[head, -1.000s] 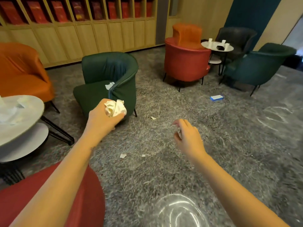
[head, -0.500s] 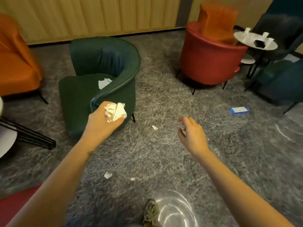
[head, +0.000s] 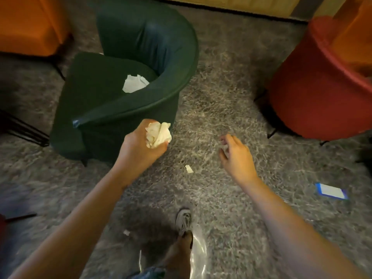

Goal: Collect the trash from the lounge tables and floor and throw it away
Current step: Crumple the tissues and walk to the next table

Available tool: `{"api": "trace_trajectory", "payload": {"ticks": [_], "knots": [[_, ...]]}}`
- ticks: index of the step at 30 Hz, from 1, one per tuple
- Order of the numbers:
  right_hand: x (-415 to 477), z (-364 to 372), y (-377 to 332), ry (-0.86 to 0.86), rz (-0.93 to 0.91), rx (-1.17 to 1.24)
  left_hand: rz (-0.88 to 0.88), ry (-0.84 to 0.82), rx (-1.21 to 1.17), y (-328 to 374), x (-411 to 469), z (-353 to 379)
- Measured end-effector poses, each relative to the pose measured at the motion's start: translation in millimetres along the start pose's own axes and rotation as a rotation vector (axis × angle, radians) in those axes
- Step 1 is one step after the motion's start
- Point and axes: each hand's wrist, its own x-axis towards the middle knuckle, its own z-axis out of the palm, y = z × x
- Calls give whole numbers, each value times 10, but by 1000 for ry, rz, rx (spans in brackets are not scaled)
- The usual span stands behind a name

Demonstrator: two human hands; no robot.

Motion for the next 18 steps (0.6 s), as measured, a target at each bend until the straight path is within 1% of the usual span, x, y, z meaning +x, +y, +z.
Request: {"api": "trace_trajectory", "payload": {"ticks": [3,5,7,10,14,18], "knots": [[575,389,540,-102,-34,-19,-101,105,-17,-134,435,604],[871,698,853,-173,-53,21,-144,174,-16,-283,668,988],[1084,1026,1119,-226,-81,88,-183,231,8,-474,826,1315],[1338,1609,1518,-311,-103,101,-254,305,78,-867,949,1758],[1669,2687,2067,-454,-136,86,-350,357,139,-1578,1100,2441],[1887,3888,2671,-582,-196,30,-438,412,94,-2368,1234,3259]]}}
